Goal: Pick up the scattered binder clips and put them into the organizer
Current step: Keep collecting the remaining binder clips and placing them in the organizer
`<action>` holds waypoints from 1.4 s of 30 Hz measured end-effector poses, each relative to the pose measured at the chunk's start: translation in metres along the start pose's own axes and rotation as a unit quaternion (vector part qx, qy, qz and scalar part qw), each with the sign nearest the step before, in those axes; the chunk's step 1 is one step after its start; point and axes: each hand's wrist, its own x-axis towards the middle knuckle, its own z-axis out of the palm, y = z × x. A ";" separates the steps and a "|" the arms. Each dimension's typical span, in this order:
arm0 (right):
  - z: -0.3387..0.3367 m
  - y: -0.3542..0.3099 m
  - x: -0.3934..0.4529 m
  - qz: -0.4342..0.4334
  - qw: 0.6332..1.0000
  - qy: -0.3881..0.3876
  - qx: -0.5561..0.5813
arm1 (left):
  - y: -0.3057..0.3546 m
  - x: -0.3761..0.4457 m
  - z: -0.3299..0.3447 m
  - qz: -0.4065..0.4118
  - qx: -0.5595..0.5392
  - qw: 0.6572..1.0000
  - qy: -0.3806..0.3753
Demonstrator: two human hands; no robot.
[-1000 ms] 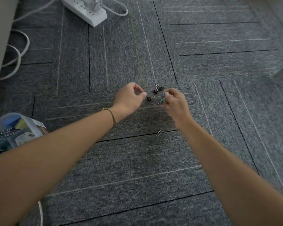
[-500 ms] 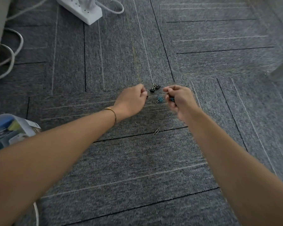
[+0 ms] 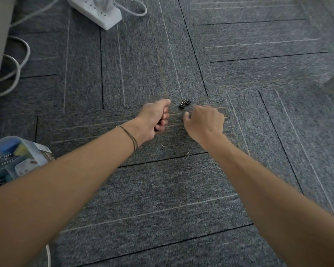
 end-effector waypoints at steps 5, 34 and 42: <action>0.006 0.010 0.003 0.005 0.994 -0.015 0.108 | 0.002 0.006 0.005 0.107 0.250 0.959 0.079; -0.014 0.010 0.028 0.006 0.970 -0.077 0.232 | 0.004 -0.008 0.016 0.022 -0.182 0.971 -0.154; 0.000 0.003 0.031 -0.027 0.995 -0.013 0.099 | -0.004 -0.014 0.006 -0.049 -0.176 0.982 -0.053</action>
